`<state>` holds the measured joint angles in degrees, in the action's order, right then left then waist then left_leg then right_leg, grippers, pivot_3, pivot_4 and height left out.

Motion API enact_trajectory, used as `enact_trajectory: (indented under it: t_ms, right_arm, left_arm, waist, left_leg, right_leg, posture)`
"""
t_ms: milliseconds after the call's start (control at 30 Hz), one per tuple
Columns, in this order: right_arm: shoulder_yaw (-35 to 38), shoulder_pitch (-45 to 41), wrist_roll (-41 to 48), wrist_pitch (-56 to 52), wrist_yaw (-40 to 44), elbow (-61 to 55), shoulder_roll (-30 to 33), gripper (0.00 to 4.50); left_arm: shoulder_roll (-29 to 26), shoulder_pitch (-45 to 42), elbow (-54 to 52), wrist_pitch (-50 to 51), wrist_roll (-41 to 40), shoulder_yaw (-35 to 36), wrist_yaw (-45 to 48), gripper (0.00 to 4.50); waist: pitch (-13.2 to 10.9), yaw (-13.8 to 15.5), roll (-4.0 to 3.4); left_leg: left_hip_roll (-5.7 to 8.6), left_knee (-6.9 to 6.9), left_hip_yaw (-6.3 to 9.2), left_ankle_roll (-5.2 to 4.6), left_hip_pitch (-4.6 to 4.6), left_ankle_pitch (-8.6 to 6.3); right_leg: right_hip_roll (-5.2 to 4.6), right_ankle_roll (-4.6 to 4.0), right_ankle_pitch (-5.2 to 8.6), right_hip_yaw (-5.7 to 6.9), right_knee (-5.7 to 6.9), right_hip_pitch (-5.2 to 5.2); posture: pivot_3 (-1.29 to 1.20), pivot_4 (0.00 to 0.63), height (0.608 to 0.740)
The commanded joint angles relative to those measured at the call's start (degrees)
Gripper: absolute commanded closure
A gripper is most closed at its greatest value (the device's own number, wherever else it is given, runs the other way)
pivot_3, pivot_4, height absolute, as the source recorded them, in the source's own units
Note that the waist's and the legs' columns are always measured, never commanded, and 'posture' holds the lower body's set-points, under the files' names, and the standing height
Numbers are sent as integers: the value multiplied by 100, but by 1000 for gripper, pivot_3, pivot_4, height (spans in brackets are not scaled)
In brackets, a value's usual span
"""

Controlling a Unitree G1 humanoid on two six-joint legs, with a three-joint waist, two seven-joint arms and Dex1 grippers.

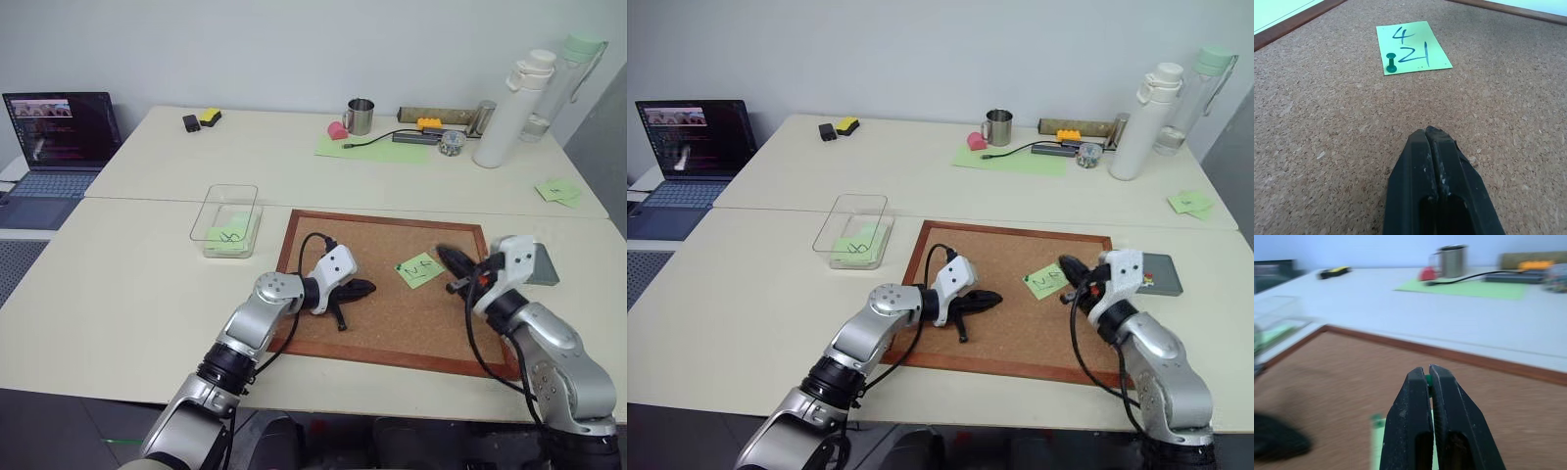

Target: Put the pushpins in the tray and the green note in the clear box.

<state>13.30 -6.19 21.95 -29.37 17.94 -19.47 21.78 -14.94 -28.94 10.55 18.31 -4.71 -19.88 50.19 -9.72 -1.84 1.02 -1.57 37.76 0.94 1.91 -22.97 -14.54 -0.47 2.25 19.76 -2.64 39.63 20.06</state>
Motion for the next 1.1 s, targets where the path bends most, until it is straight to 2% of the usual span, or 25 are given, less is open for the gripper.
enact_trajectory:
  t_ms: [33, 300, 600, 733, 900, 1100]
  right_arm:
    - [778, -370, -565, 138, -736, 1036, 448, 4467]
    - [1221, -941, -464, 85, -718, 2432, 831, 4467]
    - [1233, -1088, -374, 216, -576, 2642, 804, 2584]
    - [1214, -998, -206, 361, -312, 2257, 744, 2584]
    - [264, -426, 59, 312, 683, 899, 689, 2584]
    - [-1192, -104, -304, 162, 990, 29, 561, 2584]
  left_arm:
    - [-98, 45, 224, 74, 134, 1, -77, 4500]
    - [-123, 68, 172, 95, 131, 37, -103, 4500]
    - [-207, 210, -36, 201, 108, 66, -145, 4500]
    - [-216, 200, -33, 208, 100, 51, -147, 4500]
    - [-222, 190, -19, 189, 93, 32, -121, 4500]
    - [-223, 172, -2, 161, 86, 3, -104, 4500]
  waist:
    - [0, 5, 0]
    - [3, -6, -6]
    - [3, -26, -7]
    - [3, -27, -7]
    - [4, -29, -8]
    - [4, -33, -8]
  left_leg:
    - [1, 0, 0, 0, 0, 0]
    - [-4, -4, -4, -1, 5, 0]
    - [-6, -7, -9, -1, 2, 0]
    - [-6, -8, -7, -1, 2, 0]
    - [-9, -24, -7, 0, 3, 0]
    - [-10, -34, -1, 0, 6, 1]
  right_leg:
    - [-2, 0, 0, 0, -1, 0]
    - [3, -7, -4, -5, 0, -1]
    - [3, -7, -4, -9, -6, 0]
    - [4, -7, -4, -7, -6, 0]
    - [5, -7, -4, -7, -18, 0]
    - [8, -7, -4, -2, -21, 0]
  posture:
    - [0, 150, 740]
    - [0, 150, 740]
    - [0, 150, 740]
    - [0, 150, 740]
    - [0, 150, 740]
    - [0, 150, 740]
